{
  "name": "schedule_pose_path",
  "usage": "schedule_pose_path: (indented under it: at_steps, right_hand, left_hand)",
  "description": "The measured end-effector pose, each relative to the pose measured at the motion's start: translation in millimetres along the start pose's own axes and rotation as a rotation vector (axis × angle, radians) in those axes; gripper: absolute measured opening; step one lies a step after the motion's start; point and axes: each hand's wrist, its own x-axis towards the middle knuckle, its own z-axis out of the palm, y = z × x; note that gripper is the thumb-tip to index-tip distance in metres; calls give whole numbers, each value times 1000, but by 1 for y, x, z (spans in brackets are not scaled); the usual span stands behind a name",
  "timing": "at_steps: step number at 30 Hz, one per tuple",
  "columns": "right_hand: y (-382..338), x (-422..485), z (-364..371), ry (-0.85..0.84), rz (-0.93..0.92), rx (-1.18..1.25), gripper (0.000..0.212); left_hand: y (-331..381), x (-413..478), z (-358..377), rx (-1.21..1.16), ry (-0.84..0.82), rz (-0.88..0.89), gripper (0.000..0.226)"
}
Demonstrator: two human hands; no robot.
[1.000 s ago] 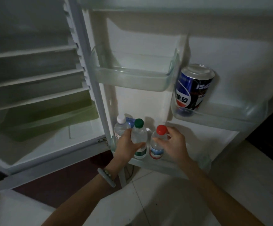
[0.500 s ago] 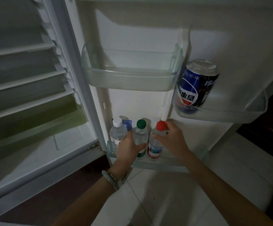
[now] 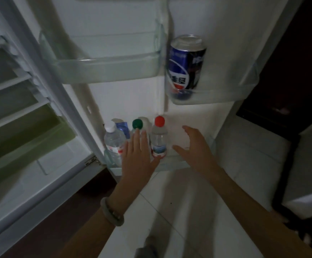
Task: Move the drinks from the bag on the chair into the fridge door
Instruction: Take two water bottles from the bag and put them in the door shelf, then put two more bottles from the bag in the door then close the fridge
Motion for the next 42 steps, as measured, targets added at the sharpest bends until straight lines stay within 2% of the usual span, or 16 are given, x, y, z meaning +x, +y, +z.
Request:
schedule_pose_path:
  at_steps: [5,9,12,17,30,35,42]
  right_hand:
    - [30,-55,-54,67,-119,-198,67]
    - [72,-116,-119,173,-70,-414,72]
    - [117,-170,-163,179,-19,-595,68]
    - [175,-257,-227,225,141,-749,67]
    - [268,-411,-329,381,536,-756,75]
    - [322,-429,-359,386,634,-791,75]
    - [398,-424,-409,348,735,-737,66]
  left_hand:
    - [63,-16,8,68,-19,197,88]
    - [150,-40,17,32,-83,341,88]
    - [223,-65,27,-18,-125,443,86]
    - [331,-107,36,-89,-159,603,74]
    - [523,-183,67,-258,-287,935,77]
    - [588,-183,102,-278,-353,1028,88]
    - [673,-160,160,-284,-476,1085,90]
